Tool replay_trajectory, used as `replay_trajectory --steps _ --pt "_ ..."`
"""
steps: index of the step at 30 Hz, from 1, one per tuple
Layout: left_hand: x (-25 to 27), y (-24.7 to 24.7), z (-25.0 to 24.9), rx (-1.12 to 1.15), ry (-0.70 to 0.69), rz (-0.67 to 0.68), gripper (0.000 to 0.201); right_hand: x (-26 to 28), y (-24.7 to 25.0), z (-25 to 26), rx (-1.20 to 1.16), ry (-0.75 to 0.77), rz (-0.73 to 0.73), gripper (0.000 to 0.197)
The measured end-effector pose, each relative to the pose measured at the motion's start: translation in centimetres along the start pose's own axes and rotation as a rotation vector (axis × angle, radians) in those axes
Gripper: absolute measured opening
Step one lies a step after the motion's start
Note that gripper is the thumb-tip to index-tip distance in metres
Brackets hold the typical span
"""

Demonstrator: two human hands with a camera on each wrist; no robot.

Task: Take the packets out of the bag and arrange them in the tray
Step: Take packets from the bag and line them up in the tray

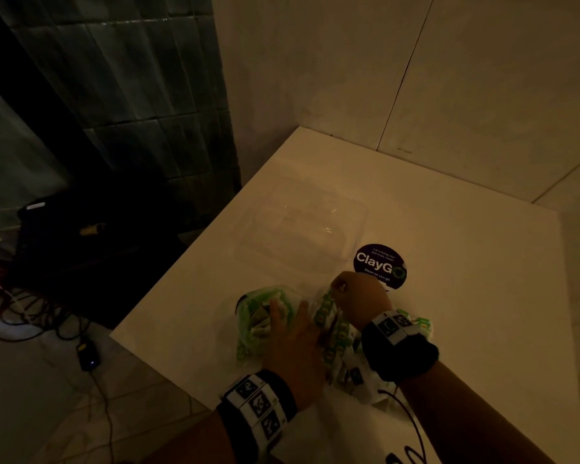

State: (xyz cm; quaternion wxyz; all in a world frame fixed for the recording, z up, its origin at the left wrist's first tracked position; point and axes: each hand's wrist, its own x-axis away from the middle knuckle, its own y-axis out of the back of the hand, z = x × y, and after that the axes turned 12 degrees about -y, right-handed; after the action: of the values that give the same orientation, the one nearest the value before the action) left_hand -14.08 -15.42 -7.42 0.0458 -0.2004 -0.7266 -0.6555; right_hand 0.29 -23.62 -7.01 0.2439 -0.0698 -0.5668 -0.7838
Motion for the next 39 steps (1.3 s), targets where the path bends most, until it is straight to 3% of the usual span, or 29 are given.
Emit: replay_trajectory --steps 2,5,7,9,12,15,18,23,26,29,30,34,39 --pt "1.2 0.9 0.7 0.040 0.068 -0.061 0.052 0.9 0.7 0.7 -0.105 0.033 -0.018 0.018" --pt "3.3 1.7 3.0 0.083 0.196 -0.327 0.032 2.4 1.1 2.5 -0.190 0.160 0.052 0.017" --pt "4.5 1.0 5.2 0.142 0.346 -0.454 0.019 3.0 0.4 4.1 -0.123 0.280 0.136 0.018" --pt "5.2 0.6 6.8 0.252 0.448 -0.403 0.025 2.8 -1.3 5.7 0.007 0.386 0.231 0.018" --pt "5.4 -0.3 8.1 0.467 0.427 -0.384 0.036 2.4 -4.4 7.6 0.263 0.463 0.333 0.027" --pt "5.3 -0.5 8.5 0.583 0.415 -0.431 0.035 2.5 -6.2 8.5 0.424 0.488 0.316 0.033" --pt "5.2 -0.4 8.4 0.649 0.424 -0.427 0.038 2.7 -6.1 8.7 0.431 0.486 0.296 0.029" --pt "5.3 -0.5 8.8 0.698 0.391 -0.446 0.041 2.4 -2.8 7.1 -0.008 0.384 0.324 0.030" --pt "5.5 0.1 8.4 0.723 0.375 -0.506 0.046 2.6 -0.2 5.4 -0.363 0.257 0.460 0.015" --pt "5.8 1.3 7.5 0.700 0.266 -0.601 0.043 3.1 1.0 4.3 -0.542 0.220 0.592 0.009" --pt "5.8 1.6 7.3 0.750 0.237 -0.624 0.038 3.4 1.2 4.1 -0.599 0.219 0.627 0.010" --pt "5.5 3.5 6.3 1.293 0.193 -0.688 0.016 4.3 1.5 3.3 -0.814 0.170 0.701 0.014" --pt "5.1 3.8 5.8 1.458 0.322 -0.720 0.022 4.9 1.7 1.9 -1.265 -0.078 0.686 0.009"
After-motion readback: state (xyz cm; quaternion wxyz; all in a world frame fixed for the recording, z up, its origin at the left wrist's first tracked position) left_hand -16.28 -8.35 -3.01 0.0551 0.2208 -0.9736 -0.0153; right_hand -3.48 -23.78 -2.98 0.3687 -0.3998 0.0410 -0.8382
